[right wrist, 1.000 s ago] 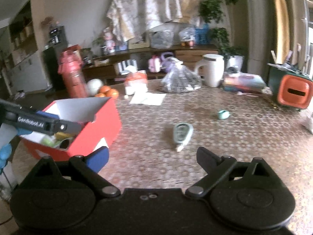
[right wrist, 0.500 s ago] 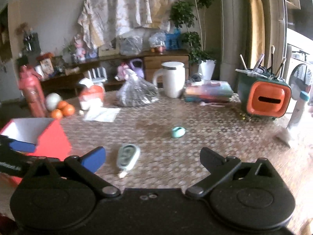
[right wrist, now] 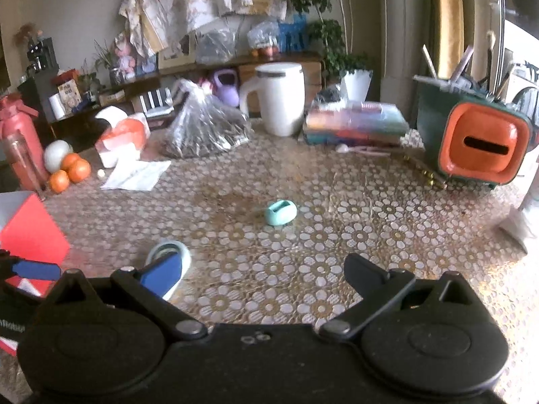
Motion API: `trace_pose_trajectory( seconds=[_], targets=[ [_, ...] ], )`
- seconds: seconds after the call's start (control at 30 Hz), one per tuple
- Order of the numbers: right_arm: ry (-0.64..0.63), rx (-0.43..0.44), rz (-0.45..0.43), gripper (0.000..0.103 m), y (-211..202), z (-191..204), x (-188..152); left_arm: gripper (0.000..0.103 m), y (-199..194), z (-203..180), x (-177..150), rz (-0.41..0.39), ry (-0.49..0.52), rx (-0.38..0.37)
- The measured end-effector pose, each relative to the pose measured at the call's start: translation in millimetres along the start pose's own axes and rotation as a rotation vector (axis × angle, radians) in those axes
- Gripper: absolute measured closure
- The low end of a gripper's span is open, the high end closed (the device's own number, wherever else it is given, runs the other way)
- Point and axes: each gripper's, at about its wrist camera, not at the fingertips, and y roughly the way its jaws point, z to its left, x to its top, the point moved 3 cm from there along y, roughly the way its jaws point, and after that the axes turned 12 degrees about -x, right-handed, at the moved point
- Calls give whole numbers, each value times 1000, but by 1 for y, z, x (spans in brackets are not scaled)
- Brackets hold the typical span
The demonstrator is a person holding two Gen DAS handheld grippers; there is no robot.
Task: Organize rigid objects
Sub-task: 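Grasp the white correction tape with the left tool while the right tool grasps the teal item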
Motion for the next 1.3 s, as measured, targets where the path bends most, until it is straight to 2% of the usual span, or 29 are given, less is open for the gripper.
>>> trace_pose_trajectory(
  seconds=[0.47,0.6,0.97,1.1,1.2,1.27,1.3],
  targets=[
    [-88,-19,58,8,83,7,25,0,58,5,18,68,-68,11],
    [-103,-38,61,15,100,10,31,0,66,8,19,64,-87,19],
    [-102,-55,82,31,126,18,32,2,74,6,21,26,-50,57],
    [-108,-65,86,43,130,21,31,15,73,3,20,8,-14,67],
    [-108,-68,81,46,130,22,31,29,72,1,22,0,2,59],
    [-108,-74,77,50,130,23,31,47,70,-1,21,-7,14,55],
    [-107,-73,75,54,129,24,31,50,70,-1,22,-6,20,53]
  ],
)
